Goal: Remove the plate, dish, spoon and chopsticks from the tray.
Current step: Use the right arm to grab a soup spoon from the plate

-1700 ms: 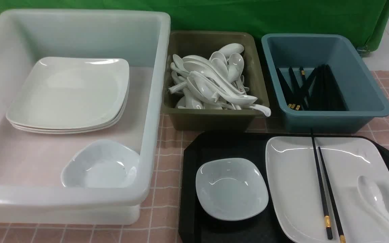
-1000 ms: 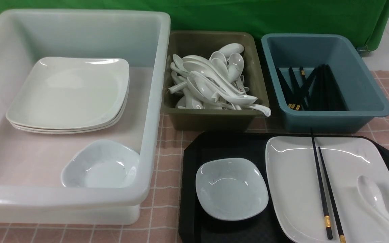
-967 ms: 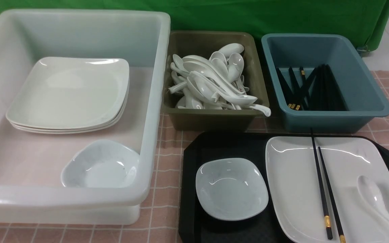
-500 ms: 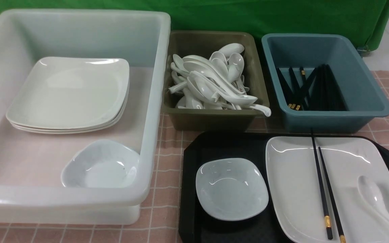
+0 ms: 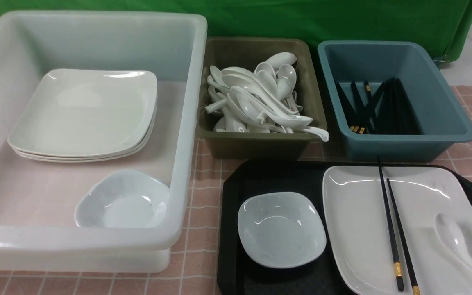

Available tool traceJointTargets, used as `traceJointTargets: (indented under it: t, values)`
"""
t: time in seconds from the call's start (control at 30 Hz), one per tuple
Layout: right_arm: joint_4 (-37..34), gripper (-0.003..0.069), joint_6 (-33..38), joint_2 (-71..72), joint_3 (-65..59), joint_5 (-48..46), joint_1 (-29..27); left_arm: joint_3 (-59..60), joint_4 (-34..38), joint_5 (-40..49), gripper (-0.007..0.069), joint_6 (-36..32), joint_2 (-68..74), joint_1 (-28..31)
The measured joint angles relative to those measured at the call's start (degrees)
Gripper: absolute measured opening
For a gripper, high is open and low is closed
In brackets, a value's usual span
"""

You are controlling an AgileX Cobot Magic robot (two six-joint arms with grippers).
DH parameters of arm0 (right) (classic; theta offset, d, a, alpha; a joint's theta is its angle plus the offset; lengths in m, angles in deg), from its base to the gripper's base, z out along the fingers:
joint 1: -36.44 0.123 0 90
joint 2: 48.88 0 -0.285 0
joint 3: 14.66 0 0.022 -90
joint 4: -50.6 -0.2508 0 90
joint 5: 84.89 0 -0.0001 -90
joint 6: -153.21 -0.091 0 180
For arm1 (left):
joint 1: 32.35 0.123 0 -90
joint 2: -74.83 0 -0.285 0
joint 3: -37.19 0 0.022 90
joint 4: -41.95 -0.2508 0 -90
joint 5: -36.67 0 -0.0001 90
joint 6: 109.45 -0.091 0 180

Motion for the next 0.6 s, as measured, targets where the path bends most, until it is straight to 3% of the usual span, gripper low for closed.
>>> traceJointTargets:
  t: [0.03,0.07,0.17,0.3,0.43,0.6]
  values:
    - [0.0,0.0038,0.6,0.0,0.8,0.0,0.3,0.0,0.2,0.1,0.0004,0.0,0.0,0.0]
    - [0.0,0.0030,5.9,-3.9,7.5,-9.7,2.6,-0.3,1.5,0.7,0.0004,-3.2,4.9,0.0]
    - [1.4,0.0030,11.0,-10.8,16.6,-21.7,6.0,-1.1,6.7,1.5,0.0004,-8.8,12.0,0.0]
    - [11.9,0.0030,14.6,-29.2,33.1,-46.8,11.6,-3.9,16.9,3.1,0.0003,-22.2,22.7,-3.7]
    - [20.4,0.0030,17.8,-41.7,40.3,-57.1,12.7,-9.0,17.5,2.9,-0.0007,-21.7,30.0,-13.7]
    - [21.2,0.0030,20.5,-53.9,43.8,-57.3,12.1,-17.4,11.4,2.9,-0.0011,-15.3,39.0,-30.0]
